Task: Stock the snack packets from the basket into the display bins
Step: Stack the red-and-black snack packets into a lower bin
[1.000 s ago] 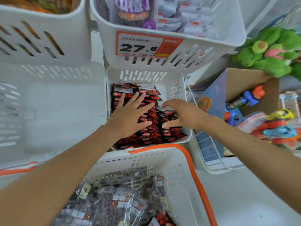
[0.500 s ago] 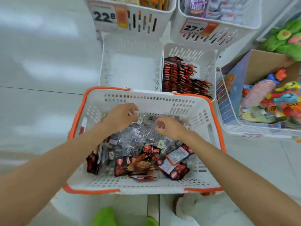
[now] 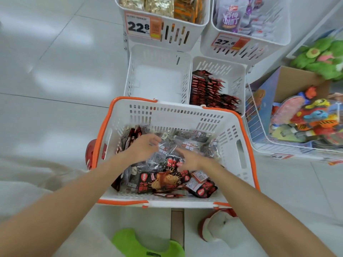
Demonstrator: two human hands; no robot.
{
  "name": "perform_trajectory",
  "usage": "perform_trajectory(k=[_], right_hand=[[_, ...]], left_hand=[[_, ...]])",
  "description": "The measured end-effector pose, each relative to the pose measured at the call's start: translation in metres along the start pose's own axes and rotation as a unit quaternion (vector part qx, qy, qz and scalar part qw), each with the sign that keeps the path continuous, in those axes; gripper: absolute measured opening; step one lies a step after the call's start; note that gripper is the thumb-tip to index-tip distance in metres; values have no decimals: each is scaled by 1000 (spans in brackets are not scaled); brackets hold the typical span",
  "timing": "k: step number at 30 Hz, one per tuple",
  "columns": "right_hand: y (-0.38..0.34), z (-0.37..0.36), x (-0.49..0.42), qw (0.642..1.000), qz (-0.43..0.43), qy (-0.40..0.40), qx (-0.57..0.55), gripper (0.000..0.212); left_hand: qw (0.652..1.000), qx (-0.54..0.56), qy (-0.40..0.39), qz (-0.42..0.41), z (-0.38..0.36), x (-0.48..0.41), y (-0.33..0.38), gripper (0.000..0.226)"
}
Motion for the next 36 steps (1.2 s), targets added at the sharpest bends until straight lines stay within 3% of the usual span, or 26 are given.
perform_trajectory(k=[2, 4, 7, 10, 11, 13, 15, 16, 18, 21, 22, 24, 26, 28, 30, 32, 36], right_hand=[[13, -13, 0, 997, -27, -10, 67, 83], [22, -15, -1, 995, -18, 30, 96, 55], [11, 1, 8, 996, 46, 50, -60, 7], [-34, 40, 25, 972, 144, 88, -162, 11], [-53, 51, 32, 959, 177, 98, -196, 9], [-85, 68, 43, 930, 231, 117, -260, 7], [-98, 75, 46, 913, 243, 145, -294, 30], [-96, 73, 43, 913, 233, 165, -293, 47], [-79, 49, 27, 937, 179, 169, -247, 71], [-50, -33, -5, 989, 113, 46, -84, 82], [-43, -58, -13, 994, 106, 11, -11, 77], [-34, -85, -23, 987, 125, -11, 101, 43], [-32, -85, -25, 979, 156, 7, 130, 18], [-32, -65, -29, 989, 132, 13, 63, 25], [-33, -50, -33, 996, 88, -12, 1, 50], [-40, -53, -34, 996, 84, -31, 31, 62], [-35, -72, -31, 991, 108, -30, -67, 22]], left_hand=[[1000, 21, -9, 8, -6, -1, -4, 22], [999, 34, 0, 15, -7, -1, -11, 23], [999, 46, 1, 26, -5, 0, -14, 35], [999, 29, -35, -21, -3, -1, 5, 84], [998, 32, -50, -33, -4, -1, 13, 91], [997, 56, -37, -33, 0, -5, 21, 64], [993, 118, 10, -21, 13, -3, 20, 30], [988, 150, 33, -15, 21, -1, 15, 26], [976, 206, 76, 4, 38, 6, 4, 25], [969, 215, 103, 63, 47, 14, -14, 19], [967, 225, 92, 80, 45, 16, -18, 26], [958, 256, 70, 112, 39, 19, -24, 50], [945, 300, 53, 121, 35, 21, -28, 55], [939, 320, 45, 120, 34, 19, -30, 53], [925, 354, 36, 132, 29, 16, -32, 59], [918, 370, 26, 139, 25, 13, -32, 55], [909, 389, 8, 146, 20, 8, -36, 50]])
Point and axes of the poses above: each hand's wrist, its own x-axis away from the middle knuckle, its own z-axis out of the back of the hand, y = z × x, the point moved 6 cm from there along -x, towards the middle knuckle, and after that the axes turned 15 degrees about -x, right-handed, at the moved point
